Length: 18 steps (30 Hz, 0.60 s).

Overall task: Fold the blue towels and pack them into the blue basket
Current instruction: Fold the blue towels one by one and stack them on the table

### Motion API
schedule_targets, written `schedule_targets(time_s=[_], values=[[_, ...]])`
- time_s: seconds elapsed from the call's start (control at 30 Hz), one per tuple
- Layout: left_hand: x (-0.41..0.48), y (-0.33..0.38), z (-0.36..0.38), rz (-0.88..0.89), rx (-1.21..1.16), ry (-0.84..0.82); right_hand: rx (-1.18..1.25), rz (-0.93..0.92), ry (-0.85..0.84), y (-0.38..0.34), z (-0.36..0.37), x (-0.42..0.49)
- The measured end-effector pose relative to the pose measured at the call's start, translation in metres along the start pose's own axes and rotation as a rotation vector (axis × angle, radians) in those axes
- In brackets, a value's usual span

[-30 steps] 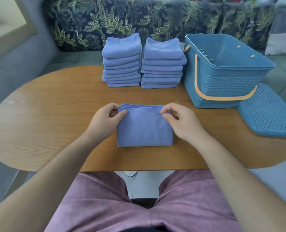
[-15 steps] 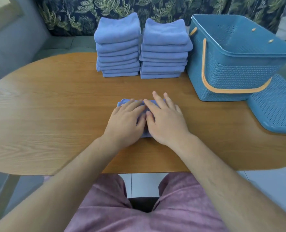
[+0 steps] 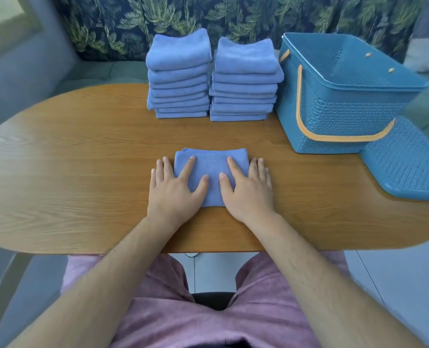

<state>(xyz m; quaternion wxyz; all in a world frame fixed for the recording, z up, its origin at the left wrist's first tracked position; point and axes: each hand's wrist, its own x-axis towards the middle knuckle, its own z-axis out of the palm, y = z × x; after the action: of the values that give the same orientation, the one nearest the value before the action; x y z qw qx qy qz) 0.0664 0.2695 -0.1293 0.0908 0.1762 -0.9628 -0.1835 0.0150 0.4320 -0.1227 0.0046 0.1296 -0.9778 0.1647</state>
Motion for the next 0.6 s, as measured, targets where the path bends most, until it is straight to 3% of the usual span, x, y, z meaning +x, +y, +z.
schedule_targets(time_s=[0.2,0.4,0.6], values=[[0.002,-0.003,0.001,0.116,-0.006,0.072,0.100,-0.114,0.161,0.003,0.002,-0.001],[-0.003,-0.002,-0.006,0.204,-0.037,0.129,0.201,-0.186,0.203,0.001,-0.002,-0.008],[-0.005,-0.003,-0.010,0.300,-0.240,0.135,0.299,-0.221,0.210,0.003,-0.004,-0.012]])
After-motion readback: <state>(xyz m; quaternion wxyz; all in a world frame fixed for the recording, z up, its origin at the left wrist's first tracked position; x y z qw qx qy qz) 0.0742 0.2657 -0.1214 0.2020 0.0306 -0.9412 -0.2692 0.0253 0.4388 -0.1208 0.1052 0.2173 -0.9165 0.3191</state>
